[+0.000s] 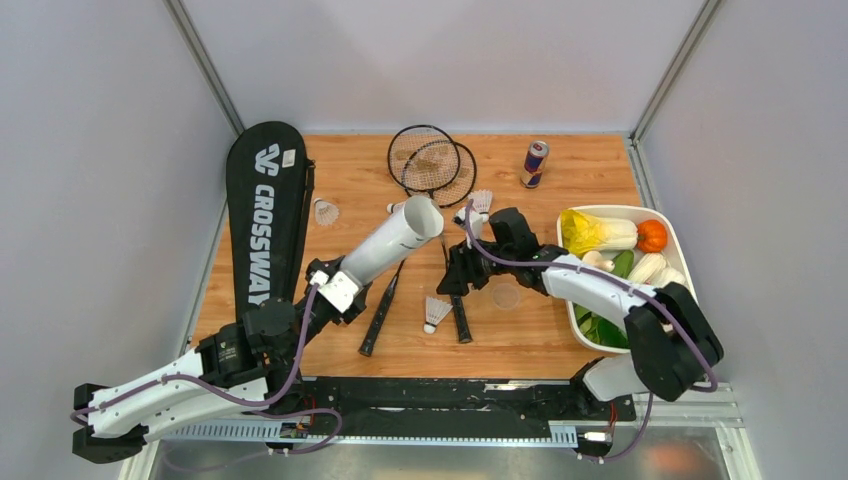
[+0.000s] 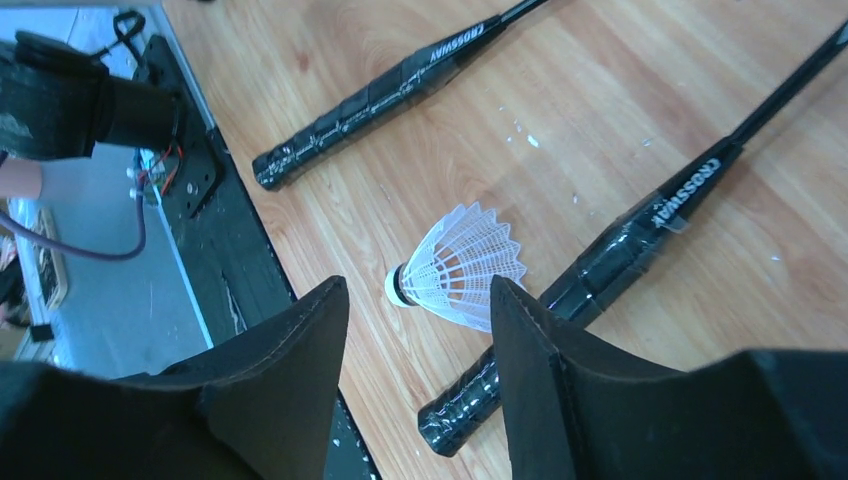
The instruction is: Pack up the badminton gear
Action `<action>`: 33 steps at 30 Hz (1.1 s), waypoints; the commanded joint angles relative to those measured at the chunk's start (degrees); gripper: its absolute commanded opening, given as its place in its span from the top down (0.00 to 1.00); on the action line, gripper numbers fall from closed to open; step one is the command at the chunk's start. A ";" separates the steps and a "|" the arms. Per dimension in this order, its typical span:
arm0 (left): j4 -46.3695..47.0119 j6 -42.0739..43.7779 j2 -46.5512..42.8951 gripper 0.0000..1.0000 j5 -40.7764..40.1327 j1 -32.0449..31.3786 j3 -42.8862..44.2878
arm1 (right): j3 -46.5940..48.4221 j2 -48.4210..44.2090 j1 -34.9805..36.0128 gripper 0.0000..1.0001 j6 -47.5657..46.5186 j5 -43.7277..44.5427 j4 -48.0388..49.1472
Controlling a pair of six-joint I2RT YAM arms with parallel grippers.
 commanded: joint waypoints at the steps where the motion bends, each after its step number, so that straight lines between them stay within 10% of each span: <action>1: 3.08 1.01 -0.26 0.49 0.64 0.07 -0.14 | 2.58 4.88 0.46 0.43 -4.45 -7.32 2.33; 8: 3.00 1.16 -0.14 0.49 0.54 0.06 -0.20 | 3.90 13.07 2.93 0.52 -6.07 -9.25 2.29; 18: 2.92 1.53 0.63 0.48 0.61 0.13 -0.40 | 3.33 9.47 3.16 1.00 -4.66 -7.91 2.37; 33: 2.12 1.49 2.97 0.48 0.93 0.05 -0.61 | 8.25 -20.64 0.78 1.00 1.00 18.67 -6.60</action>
